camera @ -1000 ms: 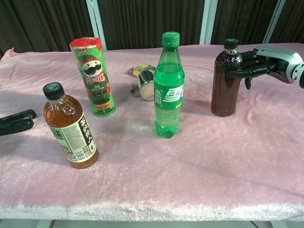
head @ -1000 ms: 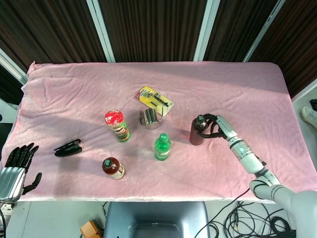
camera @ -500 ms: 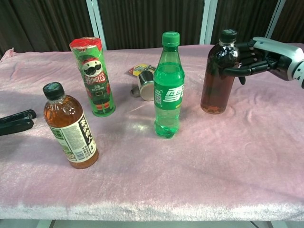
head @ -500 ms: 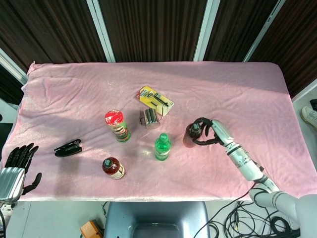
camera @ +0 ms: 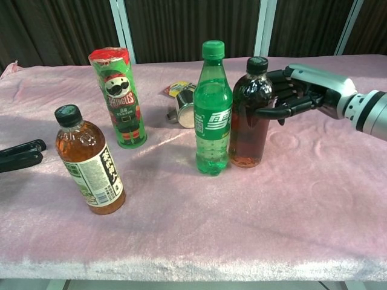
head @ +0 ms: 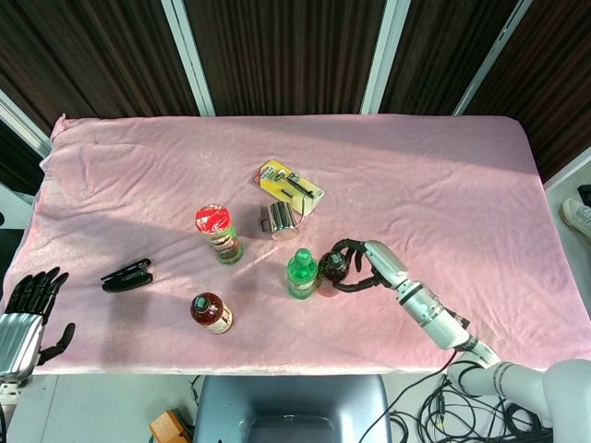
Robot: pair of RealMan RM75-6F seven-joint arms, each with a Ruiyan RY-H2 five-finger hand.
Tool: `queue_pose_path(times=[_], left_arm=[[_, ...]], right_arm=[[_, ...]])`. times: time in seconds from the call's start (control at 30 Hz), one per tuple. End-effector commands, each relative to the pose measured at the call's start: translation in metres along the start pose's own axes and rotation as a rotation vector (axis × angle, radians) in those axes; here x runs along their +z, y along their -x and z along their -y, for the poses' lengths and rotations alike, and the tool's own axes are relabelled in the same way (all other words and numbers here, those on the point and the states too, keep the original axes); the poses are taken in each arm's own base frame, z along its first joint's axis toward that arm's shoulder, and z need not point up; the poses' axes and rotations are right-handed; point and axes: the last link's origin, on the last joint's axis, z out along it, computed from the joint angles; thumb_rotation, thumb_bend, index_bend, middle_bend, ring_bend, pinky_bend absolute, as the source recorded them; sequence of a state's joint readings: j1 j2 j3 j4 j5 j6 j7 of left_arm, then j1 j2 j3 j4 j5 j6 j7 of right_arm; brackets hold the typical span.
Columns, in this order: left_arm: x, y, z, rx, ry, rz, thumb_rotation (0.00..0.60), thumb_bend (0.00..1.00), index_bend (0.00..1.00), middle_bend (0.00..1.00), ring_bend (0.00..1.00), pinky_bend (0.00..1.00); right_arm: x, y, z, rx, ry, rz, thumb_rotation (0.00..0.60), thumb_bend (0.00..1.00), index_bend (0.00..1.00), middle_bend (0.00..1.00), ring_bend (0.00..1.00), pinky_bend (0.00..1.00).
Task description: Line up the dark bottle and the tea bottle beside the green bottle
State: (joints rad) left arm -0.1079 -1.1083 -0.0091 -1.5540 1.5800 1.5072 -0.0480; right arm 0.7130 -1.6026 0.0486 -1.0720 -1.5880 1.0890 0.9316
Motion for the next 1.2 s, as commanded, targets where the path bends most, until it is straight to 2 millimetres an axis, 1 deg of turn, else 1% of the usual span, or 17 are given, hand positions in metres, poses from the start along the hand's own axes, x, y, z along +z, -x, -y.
queue_pose_path(times=[0.03, 0.6, 0.7, 0.8, 0.83, 0.9, 0.97, 1.0, 1.07, 1.17, 1.2], left_arm=[[0.0, 0.001, -0.001, 0.001, 0.005, 0.004, 0.6, 0.39, 0.0, 0.03, 0.0, 0.0], [0.0, 0.002, -0.002, 0.004, 0.011, 0.013, 0.6, 0.39, 0.0, 0.03, 0.0, 0.0], [0.0, 0.002, -0.002, 0.004, 0.011, 0.013, 0.6, 0.39, 0.0, 0.03, 0.0, 0.0], [0.0, 0.002, -0.002, 0.004, 0.012, 0.013, 0.6, 0.39, 0.0, 0.03, 0.0, 0.0], [0.0, 0.002, -0.002, 0.004, 0.013, 0.014, 0.6, 0.39, 0.0, 0.03, 0.0, 0.0], [0.0, 0.002, -0.002, 0.005, 0.014, 0.015, 0.6, 0.39, 0.0, 0.03, 0.0, 0.0], [0.0, 0.003, -0.002, 0.005, 0.014, 0.016, 0.6, 0.39, 0.0, 0.03, 0.0, 0.0], [0.0, 0.003, -0.003, 0.006, 0.014, 0.017, 0.6, 0.39, 0.0, 0.03, 0.0, 0.0], [0.001, 0.003, -0.003, 0.007, 0.015, 0.018, 0.6, 0.39, 0.0, 0.03, 0.0, 0.0], [0.0, 0.003, -0.003, 0.008, 0.015, 0.018, 0.6, 0.39, 0.0, 0.03, 0.0, 0.0], [0.0, 0.003, -0.003, 0.008, 0.015, 0.018, 0.6, 0.39, 0.0, 0.03, 0.0, 0.0]], right_arm=[[0.0, 0.001, -0.001, -0.002, 0.004, 0.0, 0.6, 0.35, 1.0, 0.67, 0.58, 0.74], [0.0, 0.007, -0.011, -0.002, 0.027, 0.009, 0.6, 0.35, 1.0, 0.67, 0.58, 0.74], [-0.002, 0.007, -0.013, -0.006, 0.03, 0.013, 0.6, 0.35, 0.97, 0.67, 0.57, 0.73], [-0.005, 0.007, -0.014, 0.007, 0.025, 0.022, 0.6, 0.35, 0.87, 0.65, 0.54, 0.69], [-0.005, 0.007, -0.014, 0.005, 0.025, 0.026, 0.6, 0.35, 0.82, 0.62, 0.52, 0.67], [-0.006, 0.006, -0.014, 0.008, 0.022, 0.033, 0.6, 0.35, 0.7, 0.54, 0.48, 0.63], [-0.008, 0.006, -0.015, 0.005, 0.021, 0.042, 0.6, 0.35, 0.54, 0.45, 0.41, 0.56], [-0.009, 0.006, -0.015, 0.003, 0.022, 0.048, 0.6, 0.35, 0.48, 0.42, 0.38, 0.54], [-0.009, 0.005, -0.015, -0.003, 0.024, 0.055, 0.6, 0.35, 0.29, 0.34, 0.29, 0.46], [-0.012, 0.004, -0.016, -0.005, 0.029, 0.071, 0.6, 0.35, 0.13, 0.25, 0.2, 0.42], [-0.013, 0.004, -0.016, -0.003, 0.03, 0.073, 0.6, 0.35, 0.11, 0.24, 0.19, 0.41]])
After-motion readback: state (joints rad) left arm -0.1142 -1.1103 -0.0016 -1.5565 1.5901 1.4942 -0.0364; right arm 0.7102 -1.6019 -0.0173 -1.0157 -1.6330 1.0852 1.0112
